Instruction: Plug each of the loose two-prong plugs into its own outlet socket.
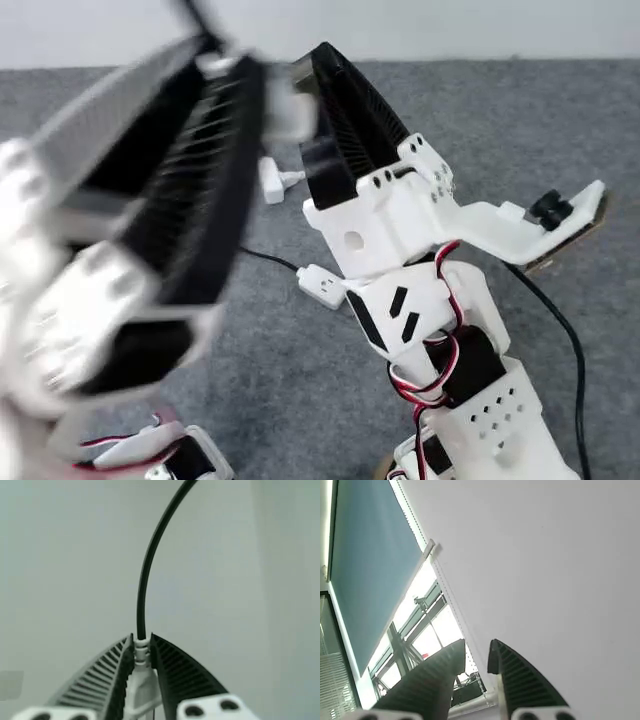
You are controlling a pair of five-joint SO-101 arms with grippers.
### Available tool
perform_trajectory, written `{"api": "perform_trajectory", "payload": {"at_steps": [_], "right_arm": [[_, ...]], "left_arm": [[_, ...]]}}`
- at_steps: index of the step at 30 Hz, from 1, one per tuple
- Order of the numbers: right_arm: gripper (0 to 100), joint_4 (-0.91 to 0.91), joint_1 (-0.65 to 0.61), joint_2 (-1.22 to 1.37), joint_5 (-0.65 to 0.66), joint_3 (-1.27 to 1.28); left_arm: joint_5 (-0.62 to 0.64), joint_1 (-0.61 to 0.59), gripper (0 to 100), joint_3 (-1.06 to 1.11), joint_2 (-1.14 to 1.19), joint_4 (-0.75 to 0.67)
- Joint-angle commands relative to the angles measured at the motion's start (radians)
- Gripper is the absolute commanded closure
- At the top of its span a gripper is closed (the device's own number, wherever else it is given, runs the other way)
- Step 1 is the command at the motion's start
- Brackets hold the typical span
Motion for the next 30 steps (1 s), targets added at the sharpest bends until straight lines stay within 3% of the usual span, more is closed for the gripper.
{"api": "perform_trajectory", "payload": {"at_steps": [1, 7, 13, 17, 24, 30], "right_arm": [[91.2, -0.012, 0.013, -0.007, -0.008, 0.035], [91.2, -0.012, 0.016, -0.01, -0.002, 0.089], [91.2, 0.03, 0.073, -0.065, -0.002, 0.087], [91.2, 0.114, 0.073, -0.143, -0.002, 0.083], [91.2, 0.13, 0.074, -0.18, -0.003, 0.083], [91.2, 0.13, 0.074, -0.18, -0.003, 0.083]], "left_arm": [[-0.035, 0.003, 99, -0.008, 0.069, -0.069], [-0.035, -0.109, 99, -0.008, 0.069, -0.172], [-0.031, -0.416, 99, 0.004, 0.08, -0.178], [-0.034, -0.517, 99, 0.111, 0.077, -0.181], [-0.028, -0.681, 99, 0.426, 0.072, -0.176], [-0.028, -0.681, 99, 0.967, 0.071, -0.183]]}}
